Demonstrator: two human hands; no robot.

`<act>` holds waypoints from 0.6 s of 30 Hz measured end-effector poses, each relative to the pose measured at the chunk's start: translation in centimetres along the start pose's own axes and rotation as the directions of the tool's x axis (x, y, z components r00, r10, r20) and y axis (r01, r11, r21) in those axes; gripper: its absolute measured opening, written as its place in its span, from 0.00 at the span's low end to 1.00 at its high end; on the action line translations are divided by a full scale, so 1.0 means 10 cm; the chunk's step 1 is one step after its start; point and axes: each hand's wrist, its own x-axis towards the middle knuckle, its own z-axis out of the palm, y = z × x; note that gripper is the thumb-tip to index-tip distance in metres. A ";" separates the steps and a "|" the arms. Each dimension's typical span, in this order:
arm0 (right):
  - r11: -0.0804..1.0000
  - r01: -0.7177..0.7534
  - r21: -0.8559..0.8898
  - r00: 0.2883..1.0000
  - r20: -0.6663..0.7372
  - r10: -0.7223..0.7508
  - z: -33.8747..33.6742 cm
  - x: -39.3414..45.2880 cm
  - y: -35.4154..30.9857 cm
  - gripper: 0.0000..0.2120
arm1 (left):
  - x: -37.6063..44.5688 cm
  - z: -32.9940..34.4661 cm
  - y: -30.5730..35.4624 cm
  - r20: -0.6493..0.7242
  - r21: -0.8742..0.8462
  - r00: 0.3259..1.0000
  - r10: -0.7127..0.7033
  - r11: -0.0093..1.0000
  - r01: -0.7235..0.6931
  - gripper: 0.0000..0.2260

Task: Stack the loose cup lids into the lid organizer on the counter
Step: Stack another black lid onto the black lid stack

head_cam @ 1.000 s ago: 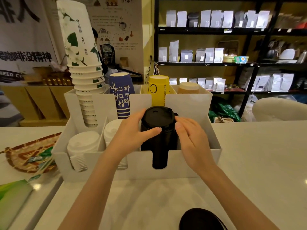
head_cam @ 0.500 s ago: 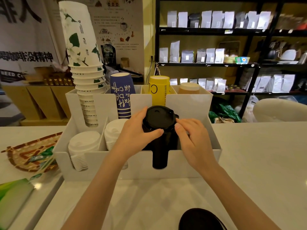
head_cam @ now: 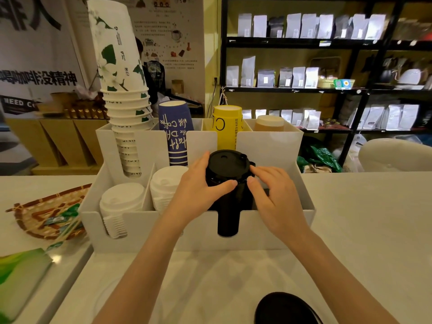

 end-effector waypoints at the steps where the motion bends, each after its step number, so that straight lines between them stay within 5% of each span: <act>1: 1.000 0.003 -0.007 1.000 -0.002 -0.003 -0.01 0.00 0.00 0.21 | 0.00 0.00 0.01 -0.002 -0.004 1.000 -0.001 1.000 0.001 0.22; 11: 0.998 0.040 -0.039 0.998 -0.056 -0.043 -0.02 -0.01 -0.01 0.17 | -0.03 0.02 0.06 0.014 -0.038 0.999 -0.050 0.998 0.051 0.27; 18: 0.999 -0.037 0.035 0.995 0.099 0.033 -0.12 -0.01 0.00 0.16 | -0.03 0.06 0.02 0.008 -0.002 0.995 -0.100 0.995 0.100 0.37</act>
